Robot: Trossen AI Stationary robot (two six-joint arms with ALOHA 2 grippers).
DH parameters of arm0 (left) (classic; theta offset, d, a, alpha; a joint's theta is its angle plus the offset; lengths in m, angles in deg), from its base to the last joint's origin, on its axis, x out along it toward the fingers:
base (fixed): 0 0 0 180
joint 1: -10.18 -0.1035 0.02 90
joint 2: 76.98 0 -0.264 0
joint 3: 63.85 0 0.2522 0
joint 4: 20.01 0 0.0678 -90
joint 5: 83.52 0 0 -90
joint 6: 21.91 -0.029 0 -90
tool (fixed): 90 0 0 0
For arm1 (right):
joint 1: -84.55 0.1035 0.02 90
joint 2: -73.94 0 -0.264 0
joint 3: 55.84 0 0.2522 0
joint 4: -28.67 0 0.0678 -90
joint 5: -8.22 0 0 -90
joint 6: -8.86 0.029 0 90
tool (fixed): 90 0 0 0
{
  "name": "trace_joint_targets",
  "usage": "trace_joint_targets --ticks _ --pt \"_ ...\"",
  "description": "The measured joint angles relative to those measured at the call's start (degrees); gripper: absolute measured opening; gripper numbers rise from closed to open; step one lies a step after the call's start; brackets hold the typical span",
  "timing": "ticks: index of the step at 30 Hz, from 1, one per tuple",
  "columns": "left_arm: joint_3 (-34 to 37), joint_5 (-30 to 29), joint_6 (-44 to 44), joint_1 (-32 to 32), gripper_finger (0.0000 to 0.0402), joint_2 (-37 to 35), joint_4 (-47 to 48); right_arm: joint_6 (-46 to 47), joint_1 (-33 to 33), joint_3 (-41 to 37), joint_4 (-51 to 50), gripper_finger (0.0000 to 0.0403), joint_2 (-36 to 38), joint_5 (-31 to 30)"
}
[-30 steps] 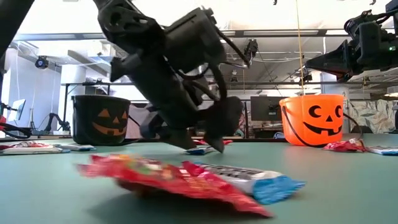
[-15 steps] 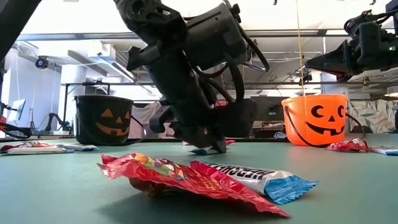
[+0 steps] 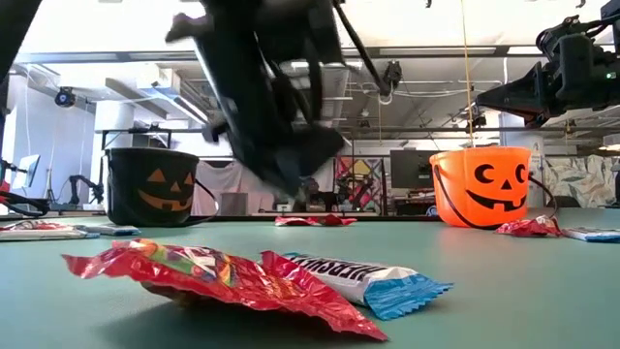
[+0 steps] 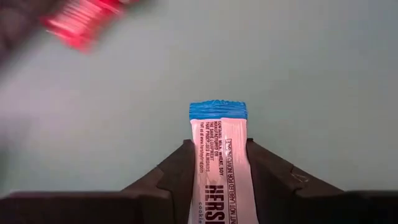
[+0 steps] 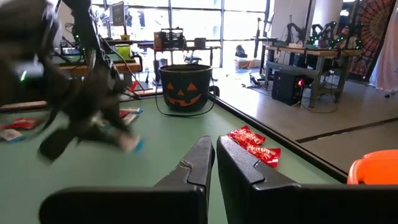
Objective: Sort candy by brand, put in halloween buckets
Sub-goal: Put the white chocolate into the black bucket
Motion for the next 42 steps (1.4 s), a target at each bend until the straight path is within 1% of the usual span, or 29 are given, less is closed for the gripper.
trace_joint_targets --ticks 4,6,9,11,12,14,17,19,22,24,25,27,29,31,34,36,40,42 --pt "0.53 -5.32 2.68 -1.63 0.0107 -6.31 12.88 0.01 0.01 0.0 0.0 0.0018 -0.02 0.0" --pt "0.78 -9.42 7.49 -2.7 0.0106 -10.2 20.94 0.02 0.01 0.0 0.0 0.0018 -0.01 -0.01" --pt "1.62 -15.71 16.92 -5.07 0.0107 -16.17 32.97 0.0 0.0 0.0 0.0 0.0018 -0.02 0.0" --pt "2.78 -18.52 21.99 -7.49 0.0107 -20.02 38.59 0.02 0.0 0.0 0.02 0.0018 -0.02 0.0" --pt "3.64 -19.27 23.47 -9.03 0.0107 -22.06 40.3 0.02 0.0 0.0 0.02 0.0018 -0.02 0.0" --pt "5.84 -19.97 24.01 -12.85 0.0107 -26.37 40.53 0.01 0.01 0.0 0.02 0.0018 0.0 0.01" --pt "9.97 -19.91 21.96 -19.69 0.0107 -30.98 37.42 0.02 0.0 0.0 0.02 0.0018 -0.02 -0.02" --pt "12.33 -17.99 17.81 -24.48 0.0107 -33.29 33.53 0.02 0.01 0.0 0.01 0.0018 -0.02 -0.02" --pt "14.6 -13.79 4.81 -32.18 0.0108 -35.62 24.85 0.01 0.0 0.0 0.02 0.0018 -0.02 -0.01" --pt "15.39 -9.3 -4.09 -37.43 0.0108 -36.35 18.95 0.02 0.0 0.0 0.02 0.0018 -0.02 -0.01" --pt "15.51 -6.33 -8.04 -40.03 0.0108 -36.6 16.3 0.01 0.02 0.0 0.02 0.0018 0.0 0.0" --pt "15.53 1.38 -14.74 -45.5 0.0108 -36.61 11.95 0.02 0.02 0.0 0.02 0.0018 -0.02 0.0" --pt "15.53 8.13 -19.23 -50.43 0.0108 -35.9 8.69 0.02 0.02 0.0 0.02 0.0018 0.0 0.0" --pt "15.53 12.66 -22.42 -54.61 0.0108 -35.08 6.56 0.02 0.01 0.0 0.02 0.0018 -0.02 -0.01" --pt "14.78 17.51 -25.88 -59.16 0.0108 -33.6 6.37 0.02 0.02 0.0 0.02 0.0018 -0.01 0.0" --pt "13.54 20.13 -27.28 -61.39 0.0108 -32.67 7.87 0.02 0.02 0.0 0.02 0.0018 -0.02 0.0" --pt "9.96 26.65 -29.19 -64.77 0.0108 -29.69 14.28 0.01 0.01 0.02 0.02 0.0018 -0.01 0.0" --pt "8.02 28.35 -29.76 -65.81 0.0108 -27.63 18.18 0.02 0.01 0.02 0.02 0.0018 -0.02 0.0"
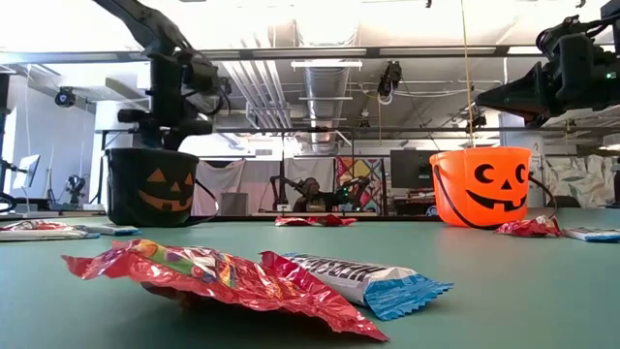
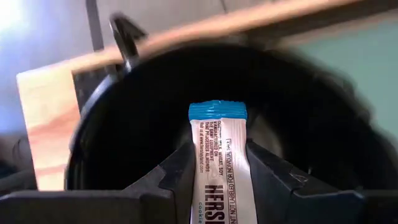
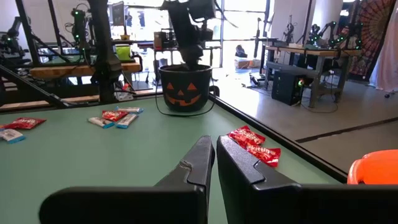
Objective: Sort candy by brand, put in halloween buckets
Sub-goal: Put the white chocolate into the black bucket
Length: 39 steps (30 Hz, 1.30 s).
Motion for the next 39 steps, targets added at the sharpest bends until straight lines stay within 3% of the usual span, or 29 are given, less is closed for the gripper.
trace_joint_targets --ticks 8,14,22,32,39 --pt "-4.37 -0.39 -3.34 -1.08 0.0108 9.7 4.9 0.0 -0.02 0.0 -0.01 0.0018 0.02 -0.01" --pt "-4.46 4.85 -4.9 -1.97 0.0108 14.66 5.62 0.0 -0.02 0.0 0.0 0.0018 0.0 0.0" --pt "-3.76 4.36 -4.84 -1.77 0.0123 13.81 2.99 -0.01 -0.01 0.0 0.0 0.0018 0.02 0.0" --pt "-3.59 2.86 -4.72 -1.72 0.0208 10.21 3.77 -0.02 -0.02 0.0 -0.02 0.0018 0.02 0.0" --pt "-4.6 2.9 -4.86 -0.69 0.0255 6.3 11.83 -0.02 0.0 0.0 0.0 0.0018 0.02 -0.01"
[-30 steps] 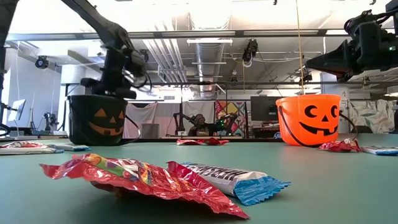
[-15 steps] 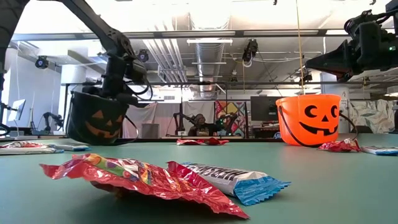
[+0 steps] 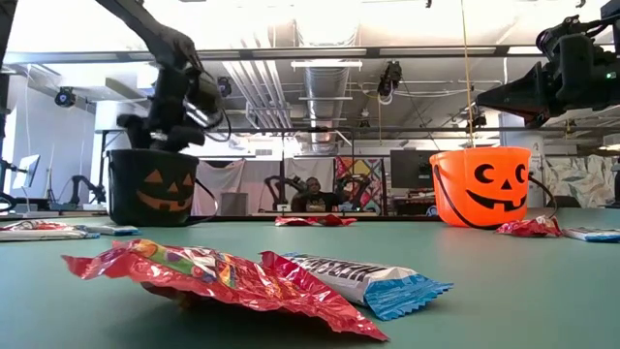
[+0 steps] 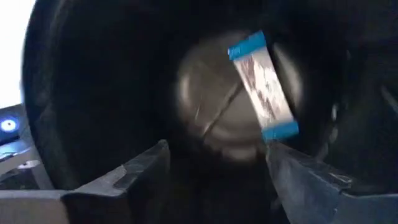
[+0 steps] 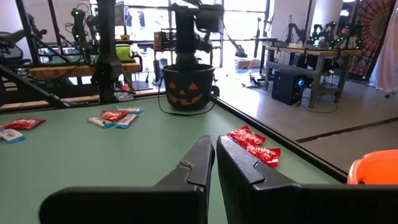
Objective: Sort candy by brand, put in halloween buckets
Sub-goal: Put the white chocolate into the black bucket
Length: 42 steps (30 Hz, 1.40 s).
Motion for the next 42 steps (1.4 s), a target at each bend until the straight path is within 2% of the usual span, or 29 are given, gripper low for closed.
trace_joint_targets --ticks 3,6,15,19,24,29,33,42 --pt "-0.96 -0.01 0.52 2.32 0.0263 -3.61 4.19 0.02 -0.01 0.0 0.0 0.0018 0.0 0.01" --pt "-1.05 0.03 1.84 7.2 0.0264 -8.21 7.39 0.02 0.0 0.0 -0.02 0.0018 -0.02 0.0" --pt "-0.28 0.06 3.96 31.18 0.0265 -19.93 7.96 0.02 -0.02 0.0 -0.02 0.0018 0.0 -0.01" --pt "1.02 0.17 2.54 42.15 0.0261 -21.54 8.26 0.0 -0.01 0.0 -0.02 0.0018 0.0 0.01" --pt "6.28 -0.75 -6.43 52.89 0.0233 -20.88 5.89 0.02 -0.02 0.0 -0.02 0.0018 -0.01 0.01" --pt "14.84 -0.64 -16.88 55.7 0.0211 -18.26 -1.23 0.0 0.0 0.0 -0.01 0.0018 -0.01 0.01" --pt "20.69 3.17 -27.17 54.41 0.02 -14.85 -6.22 0.01 0.0 0.0 -0.02 0.0018 -0.01 0.0" --pt "24.77 3.98 -38.98 52.1 0.0196 -5.58 -9.5 0.02 -0.02 0.0 -0.02 0.0018 0.01 0.01"
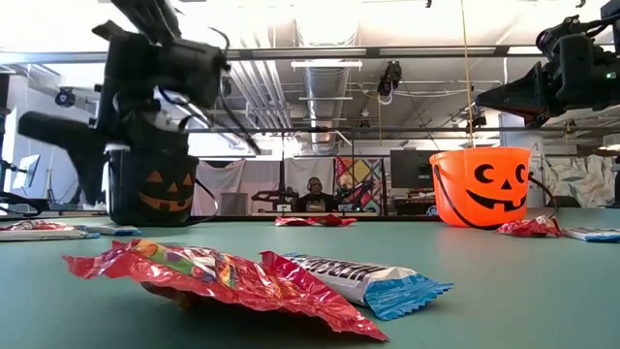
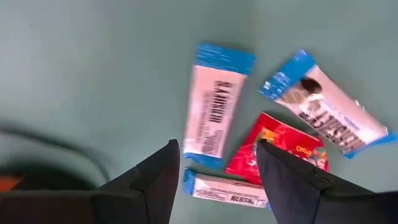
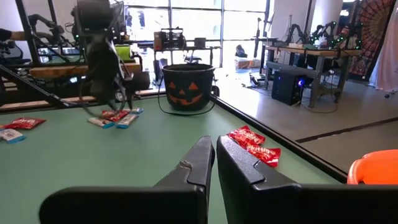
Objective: Sort candy by brand, put in halloween buckets
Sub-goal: Put the white chocolate into the black bucket
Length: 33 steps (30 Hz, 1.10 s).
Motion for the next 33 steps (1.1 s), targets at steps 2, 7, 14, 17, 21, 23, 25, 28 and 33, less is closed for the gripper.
trace_joint_targets --ticks 2,7,14,17,21,23,25,28,33 --pt "0.04 0.03 -1.28 0.0 0.0196 1.8 -1.01 0.0 0.02 0.0 0.02 0.0018 -0.02 0.0" --pt "-0.22 -0.7 -1.5 -0.43 0.0196 5.86 -4.34 0.0 0.02 0.0 0.0 0.0018 -0.02 0.0" --pt "-0.37 0.04 -2.34 -2.13 0.0196 8.5 -4.39 0.0 0.02 0.0 0.0 0.0018 -0.02 -0.02" --pt "-0.29 0.02 -3.61 -2.96 0.0196 9.02 -4.78 0.0 0.0 0.0 0.0 0.0018 0.0 -0.02" --pt "-0.03 0.09 -3.71 -4.24 0.0191 9.67 -6.18 -0.01 0.0 0.0 0.0 0.0018 -0.01 -0.01" --pt "0.2 0.09 -4.01 -4.73 0.018 10.02 -6.45 -0.02 0.0 0.0 0.0 0.0018 -0.02 0.0" --pt "0.45 0.73 -4.58 -5.25 0.016 10.44 -6.38 0.0 0.01 0.0 0.0 0.0018 -0.02 0.0" --pt "0.5 2.36 -4.98 -5.76 0.0121 11.06 -6.25 0.0 0.02 0.0 0.0 0.0018 -0.02 0.0" --pt "0.49 2.94 -1.51 -5.88 0.0086 11.12 -6.02 0.0 0.01 0.0 0.0 0.0018 -0.02 -0.01"
